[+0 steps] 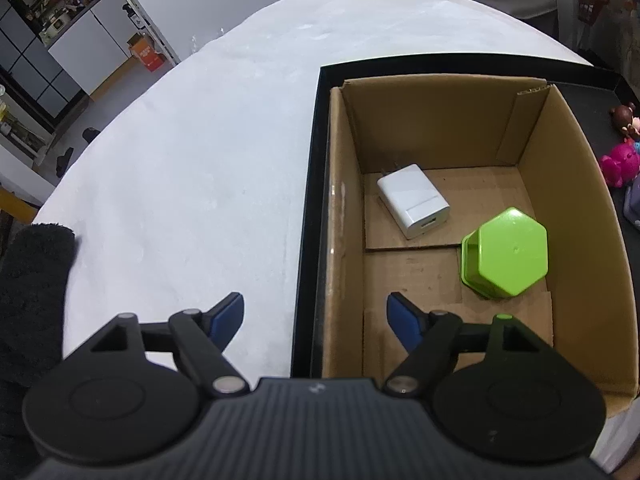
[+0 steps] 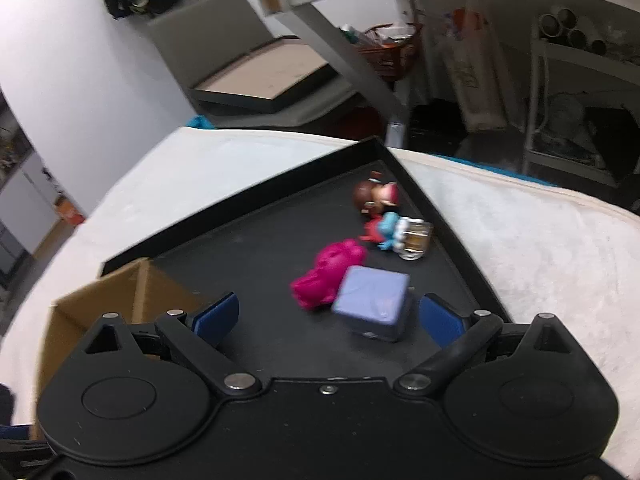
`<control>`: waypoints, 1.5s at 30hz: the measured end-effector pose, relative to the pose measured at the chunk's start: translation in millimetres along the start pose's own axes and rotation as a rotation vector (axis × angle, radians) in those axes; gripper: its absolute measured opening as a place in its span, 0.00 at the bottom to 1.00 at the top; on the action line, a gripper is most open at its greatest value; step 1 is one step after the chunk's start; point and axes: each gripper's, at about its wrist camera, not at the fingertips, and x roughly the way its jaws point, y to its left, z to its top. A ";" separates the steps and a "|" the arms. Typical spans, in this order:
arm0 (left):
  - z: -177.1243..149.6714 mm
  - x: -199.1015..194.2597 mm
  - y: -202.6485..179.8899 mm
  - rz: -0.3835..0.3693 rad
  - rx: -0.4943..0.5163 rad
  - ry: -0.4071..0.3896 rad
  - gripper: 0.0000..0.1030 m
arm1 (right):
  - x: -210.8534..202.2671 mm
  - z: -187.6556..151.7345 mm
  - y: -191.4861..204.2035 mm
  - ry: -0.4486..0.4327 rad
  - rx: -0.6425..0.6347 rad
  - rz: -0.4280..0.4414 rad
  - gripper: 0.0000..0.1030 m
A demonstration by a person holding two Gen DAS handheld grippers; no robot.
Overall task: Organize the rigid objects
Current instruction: 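Grasp the lavender cube with the right gripper while the left gripper releases the box wall, then carry the lavender cube into the box and release it while the left gripper regrips the box wall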
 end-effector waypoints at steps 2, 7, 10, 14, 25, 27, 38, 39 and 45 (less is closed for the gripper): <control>0.7 2.3 -2.4 0.008 0.003 0.007 0.76 | 7.9 -1.0 -3.3 0.009 -0.008 -0.060 0.95; 1.8 7.3 -7.8 0.025 0.004 0.025 0.76 | 21.7 -5.2 -8.5 0.028 -0.032 -0.145 0.95; 2.3 7.9 -11.3 0.026 0.017 0.030 0.76 | 32.7 -6.2 -12.1 0.043 -0.018 -0.156 0.95; 2.0 7.6 -12.8 0.022 0.021 0.032 0.76 | 45.7 -10.7 -10.0 0.063 -0.039 -0.173 0.84; -2.5 5.2 -8.9 0.005 0.010 0.024 0.76 | 32.2 -13.7 -13.7 0.046 -0.038 -0.139 0.42; -3.3 3.6 -7.9 -0.005 0.010 0.019 0.76 | 26.2 -12.0 -13.3 0.047 -0.018 -0.117 0.42; -5.9 -1.5 -1.9 -0.042 0.000 0.002 0.76 | 0.1 -8.7 -5.9 0.035 0.016 -0.014 0.42; -6.5 -1.2 -1.3 -0.047 -0.003 0.005 0.76 | -1.4 -8.8 -6.3 0.041 0.030 0.000 0.42; -10.7 -2.1 5.0 -0.065 -0.013 -0.001 0.76 | -16.3 -8.0 3.2 0.034 0.035 0.073 0.42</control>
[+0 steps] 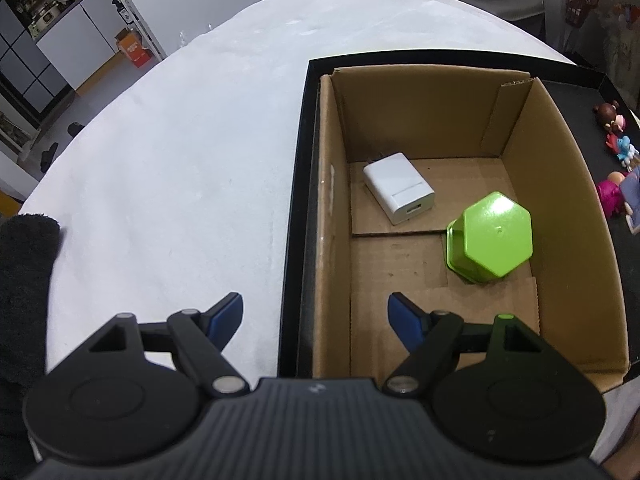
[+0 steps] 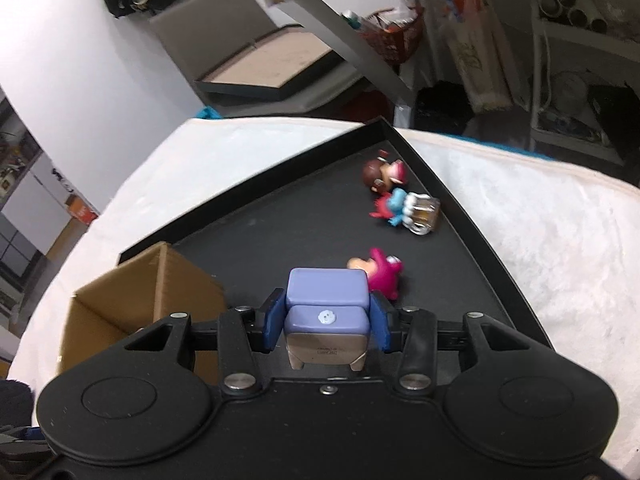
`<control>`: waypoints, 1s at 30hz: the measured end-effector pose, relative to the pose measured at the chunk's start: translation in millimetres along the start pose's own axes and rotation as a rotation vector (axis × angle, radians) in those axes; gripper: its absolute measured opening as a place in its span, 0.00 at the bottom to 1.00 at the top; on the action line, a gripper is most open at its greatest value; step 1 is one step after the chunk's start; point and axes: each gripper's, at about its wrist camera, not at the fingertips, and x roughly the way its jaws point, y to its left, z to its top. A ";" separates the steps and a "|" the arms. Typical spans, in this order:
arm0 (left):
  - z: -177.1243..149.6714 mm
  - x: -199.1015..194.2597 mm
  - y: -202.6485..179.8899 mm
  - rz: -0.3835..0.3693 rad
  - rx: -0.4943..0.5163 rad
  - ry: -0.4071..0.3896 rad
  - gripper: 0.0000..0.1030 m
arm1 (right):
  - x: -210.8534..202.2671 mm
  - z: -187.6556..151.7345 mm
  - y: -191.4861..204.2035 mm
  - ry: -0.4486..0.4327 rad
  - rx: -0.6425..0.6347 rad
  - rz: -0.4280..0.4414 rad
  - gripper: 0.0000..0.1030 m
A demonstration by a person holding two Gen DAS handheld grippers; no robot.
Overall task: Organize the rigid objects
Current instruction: 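Carry the lavender cube into the box and release it while the left gripper regrips the box wall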
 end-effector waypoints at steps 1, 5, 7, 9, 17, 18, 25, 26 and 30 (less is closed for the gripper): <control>-0.3 0.2 1.5 -0.006 -0.005 0.000 0.76 | -2.0 0.6 2.4 -0.003 0.000 0.010 0.42; -2.1 -0.5 6.6 -0.029 -0.012 -0.008 0.76 | -9.9 4.8 11.8 -0.019 0.002 0.065 0.42; -2.3 -0.6 8.6 -0.042 -0.014 -0.014 0.76 | -13.1 6.3 18.0 -0.026 -0.005 0.090 0.42; -2.2 -0.7 10.1 -0.060 -0.014 -0.020 0.75 | -15.8 7.3 24.1 -0.031 -0.010 0.121 0.42; -0.6 3.1 12.9 -0.113 -0.002 -0.034 0.72 | -24.1 8.7 55.1 -0.071 -0.080 0.247 0.42; -0.3 4.2 13.2 -0.119 0.000 -0.035 0.71 | -25.4 8.6 59.9 -0.077 -0.095 0.261 0.42; 2.5 13.2 16.4 -0.164 -0.011 -0.024 0.49 | -26.7 -1.1 91.8 -0.066 -0.206 0.339 0.42; 2.9 15.0 17.1 -0.169 -0.016 -0.021 0.46 | -26.5 -3.4 94.7 -0.060 -0.220 0.345 0.42; 4.1 19.9 21.0 -0.192 -0.032 -0.010 0.25 | -21.0 -11.8 106.8 -0.027 -0.268 0.352 0.42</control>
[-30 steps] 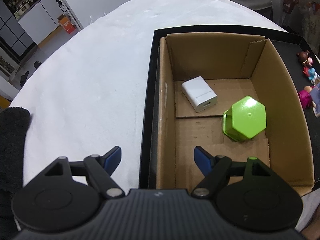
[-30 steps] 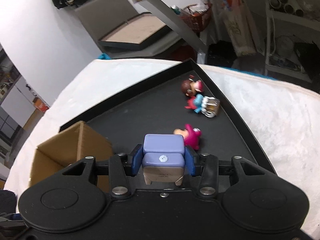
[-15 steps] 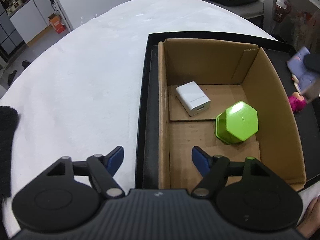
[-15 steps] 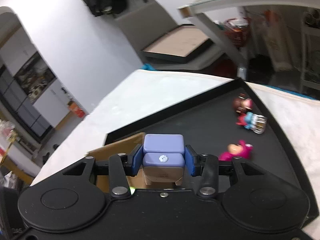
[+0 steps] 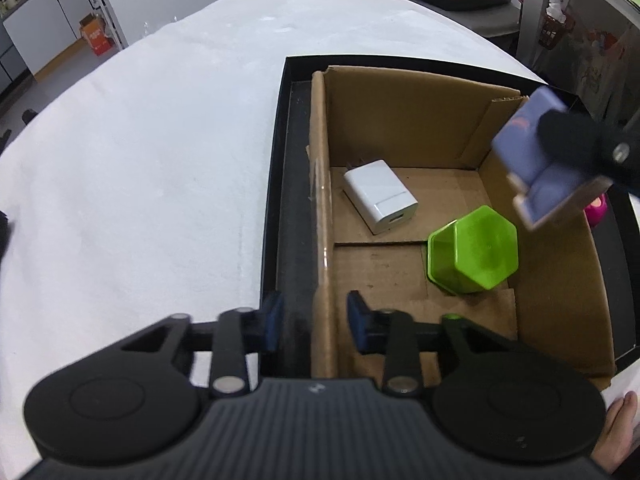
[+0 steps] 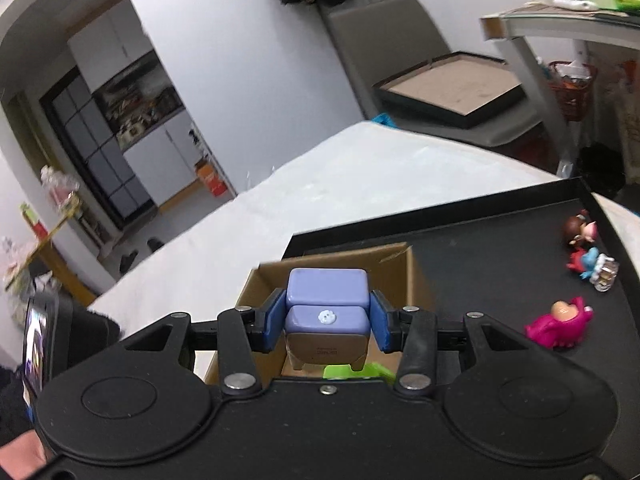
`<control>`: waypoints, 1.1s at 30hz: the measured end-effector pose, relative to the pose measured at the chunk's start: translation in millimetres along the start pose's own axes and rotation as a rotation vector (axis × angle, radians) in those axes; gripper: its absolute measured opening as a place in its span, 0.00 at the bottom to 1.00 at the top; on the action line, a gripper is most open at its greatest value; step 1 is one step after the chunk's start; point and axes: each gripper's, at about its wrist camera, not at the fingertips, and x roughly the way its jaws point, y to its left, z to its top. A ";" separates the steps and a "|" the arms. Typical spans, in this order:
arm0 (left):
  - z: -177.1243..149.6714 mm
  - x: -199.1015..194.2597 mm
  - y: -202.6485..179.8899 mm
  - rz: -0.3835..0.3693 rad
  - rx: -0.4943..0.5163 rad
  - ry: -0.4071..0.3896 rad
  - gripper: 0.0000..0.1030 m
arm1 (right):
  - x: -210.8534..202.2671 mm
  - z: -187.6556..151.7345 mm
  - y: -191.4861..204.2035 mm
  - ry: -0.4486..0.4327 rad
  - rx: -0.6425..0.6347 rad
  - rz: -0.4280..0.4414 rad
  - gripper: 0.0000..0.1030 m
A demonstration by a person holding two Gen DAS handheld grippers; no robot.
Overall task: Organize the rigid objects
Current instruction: 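Carry the lavender cube into the box and release it while the left gripper regrips the box wall, then move the right gripper to the pink figure and grasp it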
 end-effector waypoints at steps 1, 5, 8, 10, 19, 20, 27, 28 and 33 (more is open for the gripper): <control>0.4 1.0 0.5 -0.006 0.001 0.002 0.20 | 3.4 -0.8 1.5 0.013 -0.004 0.001 0.42; 2.0 2.4 1.4 -0.015 0.003 -0.001 0.10 | 14.4 -3.9 9.0 0.061 -0.036 -0.002 0.42; 2.7 2.4 0.5 -0.005 -0.005 -0.008 0.09 | 21.9 -7.7 12.7 0.098 -0.043 -0.010 0.42; 2.9 2.5 -0.9 -0.003 -0.006 -0.009 0.09 | 25.3 -10.7 14.6 0.112 -0.049 -0.025 0.42; 3.1 0.5 0.2 -0.010 -0.002 -0.002 0.09 | 20.1 -13.9 22.6 0.110 -0.077 -0.035 0.46; 3.8 0.5 0.0 -0.009 -0.001 -0.001 0.09 | 19.1 -13.8 22.0 0.105 -0.079 -0.037 0.46; 6.8 1.0 -1.0 -0.001 -0.005 0.004 0.10 | 8.1 -13.6 11.7 0.072 -0.049 -0.089 0.47; 7.2 0.8 -2.7 0.006 0.002 0.004 0.10 | 6.1 -13.4 9.8 0.067 -0.043 -0.103 0.48; 7.0 1.8 -10.6 0.038 0.031 0.014 0.10 | 2.6 -12.7 4.7 0.066 -0.022 -0.102 0.48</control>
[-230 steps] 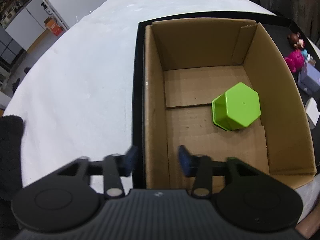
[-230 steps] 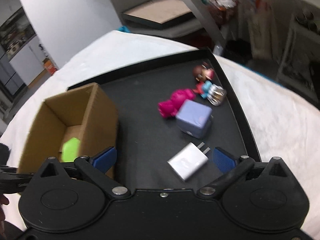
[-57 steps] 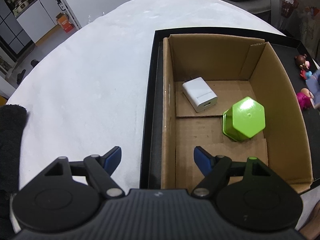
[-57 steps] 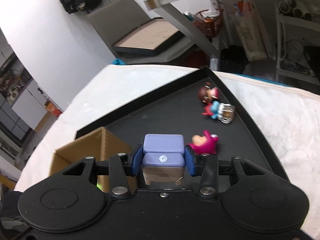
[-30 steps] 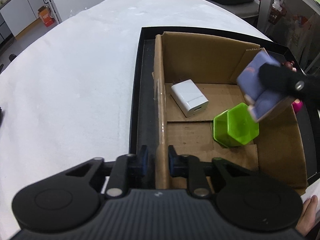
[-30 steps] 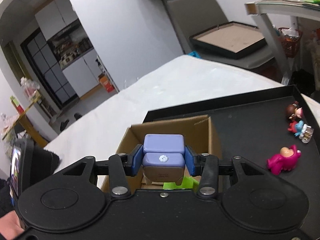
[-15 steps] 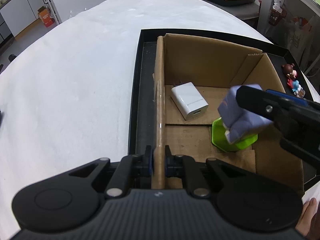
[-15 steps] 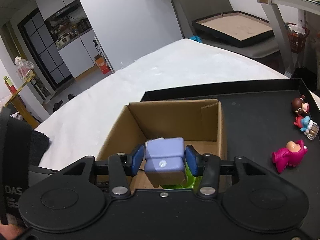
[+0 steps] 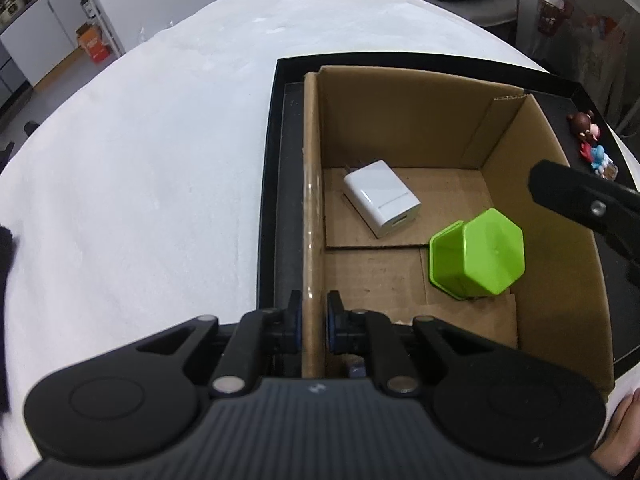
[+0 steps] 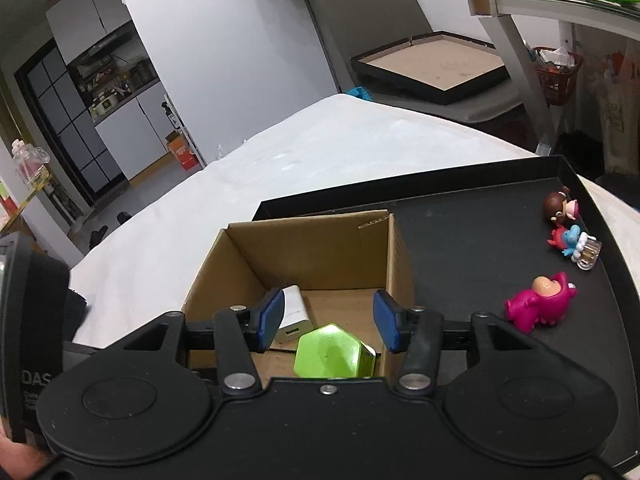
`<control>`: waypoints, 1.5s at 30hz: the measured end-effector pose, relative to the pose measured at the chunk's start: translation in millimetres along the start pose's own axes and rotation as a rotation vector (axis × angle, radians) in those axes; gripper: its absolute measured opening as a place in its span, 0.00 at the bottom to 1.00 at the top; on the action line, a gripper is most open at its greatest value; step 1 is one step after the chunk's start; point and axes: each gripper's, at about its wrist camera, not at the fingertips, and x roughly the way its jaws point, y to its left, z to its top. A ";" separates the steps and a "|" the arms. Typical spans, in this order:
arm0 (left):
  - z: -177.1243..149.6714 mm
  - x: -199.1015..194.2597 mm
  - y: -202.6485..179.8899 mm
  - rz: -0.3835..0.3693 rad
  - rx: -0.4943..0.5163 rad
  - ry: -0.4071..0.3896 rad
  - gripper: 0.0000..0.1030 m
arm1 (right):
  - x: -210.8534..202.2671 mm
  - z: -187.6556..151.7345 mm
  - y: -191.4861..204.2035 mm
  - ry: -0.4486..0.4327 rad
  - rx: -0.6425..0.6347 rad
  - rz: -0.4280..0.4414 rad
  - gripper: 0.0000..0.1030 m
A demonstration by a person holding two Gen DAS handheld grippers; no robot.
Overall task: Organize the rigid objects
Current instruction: 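Move the right gripper to the pink figure and grasp it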
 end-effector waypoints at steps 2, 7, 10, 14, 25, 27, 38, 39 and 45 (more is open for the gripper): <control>0.0 0.1 -0.5 0.014 -0.007 0.006 0.10 | -3.4 0.4 -1.2 -0.007 -0.001 0.001 0.49; 1.5 -1.3 -6.4 0.047 0.010 0.014 0.13 | -8.3 5.7 -17.0 -0.022 0.044 -0.037 0.50; 3.4 -3.1 -10.4 0.063 0.014 0.024 0.14 | -7.3 6.5 -30.8 -0.030 0.067 -0.075 0.50; 5.2 -4.6 -14.2 0.077 0.010 0.036 0.22 | 0.1 2.7 -51.5 -0.023 0.117 -0.136 0.50; 12.3 -3.9 -35.7 0.153 0.058 0.046 0.64 | 20.1 -8.7 -96.4 -0.013 0.216 -0.296 0.66; 13.6 -2.7 -37.7 0.169 0.060 0.050 0.68 | 24.8 -10.1 -104.4 -0.005 0.232 -0.324 0.67; 21.2 2.7 -40.7 0.242 0.060 0.066 0.72 | 52.4 -19.9 -138.8 0.059 0.325 -0.395 0.79; 21.2 2.3 -41.0 0.244 0.062 0.064 0.73 | 54.0 -20.3 -139.6 0.052 0.326 -0.397 0.80; 24.7 3.1 -38.2 0.258 0.045 0.062 0.73 | 58.6 -15.6 -138.7 0.049 0.285 -0.418 0.67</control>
